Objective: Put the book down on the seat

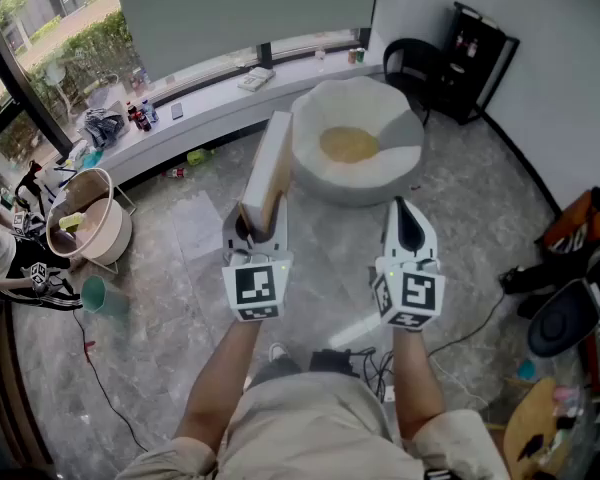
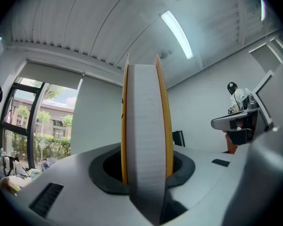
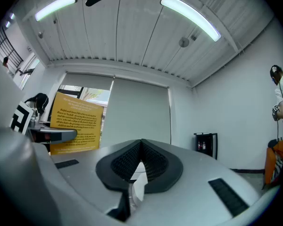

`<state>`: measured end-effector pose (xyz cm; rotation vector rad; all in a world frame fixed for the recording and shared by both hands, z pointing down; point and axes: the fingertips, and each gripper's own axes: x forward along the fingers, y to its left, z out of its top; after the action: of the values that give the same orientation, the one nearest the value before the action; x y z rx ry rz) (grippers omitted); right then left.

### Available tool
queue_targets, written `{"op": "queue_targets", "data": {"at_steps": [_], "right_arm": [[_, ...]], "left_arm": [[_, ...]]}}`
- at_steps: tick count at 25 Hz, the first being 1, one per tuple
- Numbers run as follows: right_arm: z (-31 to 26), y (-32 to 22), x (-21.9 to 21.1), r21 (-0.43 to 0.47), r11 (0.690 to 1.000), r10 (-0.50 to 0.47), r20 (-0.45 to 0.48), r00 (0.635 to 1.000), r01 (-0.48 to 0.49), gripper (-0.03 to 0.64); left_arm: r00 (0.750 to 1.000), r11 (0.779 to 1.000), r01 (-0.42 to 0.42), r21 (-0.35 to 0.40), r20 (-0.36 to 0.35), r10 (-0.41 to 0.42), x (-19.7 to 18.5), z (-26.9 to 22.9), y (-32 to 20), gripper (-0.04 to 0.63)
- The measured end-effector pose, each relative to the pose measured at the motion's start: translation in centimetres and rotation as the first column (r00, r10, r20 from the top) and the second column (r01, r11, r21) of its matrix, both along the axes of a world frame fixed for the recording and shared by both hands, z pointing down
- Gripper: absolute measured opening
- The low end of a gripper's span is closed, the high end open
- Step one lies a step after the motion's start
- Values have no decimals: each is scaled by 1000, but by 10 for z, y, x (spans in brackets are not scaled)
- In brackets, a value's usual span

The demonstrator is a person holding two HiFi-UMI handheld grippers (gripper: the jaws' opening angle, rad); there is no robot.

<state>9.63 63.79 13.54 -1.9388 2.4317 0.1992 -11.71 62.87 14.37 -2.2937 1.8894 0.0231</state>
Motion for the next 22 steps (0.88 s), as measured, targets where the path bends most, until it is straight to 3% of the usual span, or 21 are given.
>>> {"op": "queue_targets", "data": {"at_steps": [22], "right_arm": [[-1,-45,-93,35,999,15,-11,1000,-14,3]], "left_arm": [[999,999,-39,5,-26,39,-87,2,-51,150]]}}
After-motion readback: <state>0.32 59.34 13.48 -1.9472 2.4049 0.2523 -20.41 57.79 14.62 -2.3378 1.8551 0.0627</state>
